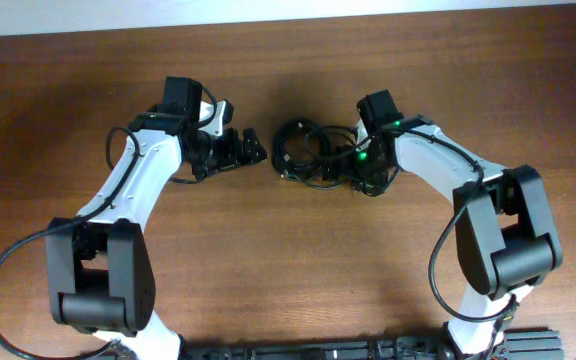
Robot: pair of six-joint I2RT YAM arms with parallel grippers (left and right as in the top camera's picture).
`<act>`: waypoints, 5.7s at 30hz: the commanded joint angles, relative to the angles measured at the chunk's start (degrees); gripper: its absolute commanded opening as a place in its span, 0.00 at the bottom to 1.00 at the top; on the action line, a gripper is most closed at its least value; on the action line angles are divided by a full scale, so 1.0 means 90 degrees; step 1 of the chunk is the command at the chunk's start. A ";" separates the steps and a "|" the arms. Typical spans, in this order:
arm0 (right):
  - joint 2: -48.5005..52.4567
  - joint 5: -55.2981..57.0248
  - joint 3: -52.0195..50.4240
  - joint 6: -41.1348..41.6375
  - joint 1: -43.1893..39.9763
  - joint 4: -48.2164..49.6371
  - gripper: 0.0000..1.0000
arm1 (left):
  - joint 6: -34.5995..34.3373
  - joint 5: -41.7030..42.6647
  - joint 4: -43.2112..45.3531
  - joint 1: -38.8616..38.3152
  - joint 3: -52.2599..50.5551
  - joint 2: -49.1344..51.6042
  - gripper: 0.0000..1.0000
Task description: Untangle cables
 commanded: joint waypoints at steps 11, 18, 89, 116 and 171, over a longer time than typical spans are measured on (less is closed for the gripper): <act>0.0010 -0.0243 -0.1647 0.1727 -0.0049 0.2028 0.67 | -0.0039 0.0005 -0.0012 -0.0034 0.0070 0.0049 0.99; 0.0010 -0.0002 -0.1698 0.1770 -0.0049 0.2344 0.22 | -0.0039 0.0002 -0.0012 -0.0032 0.0070 0.0049 0.99; -0.3507 -0.3398 0.1110 0.4481 -0.0131 0.4758 0.04 | 0.3043 0.3412 0.0398 -0.0911 0.0658 -0.1758 0.15; -0.2407 -0.3259 0.1107 -0.0437 -0.0784 0.0109 0.67 | -0.1887 0.5457 0.3402 0.0226 0.0665 -0.1957 0.00; -0.0714 0.2484 0.1054 0.1263 -0.0964 -0.1909 0.04 | -0.9986 0.5406 1.1055 0.2404 0.0665 -0.1967 0.00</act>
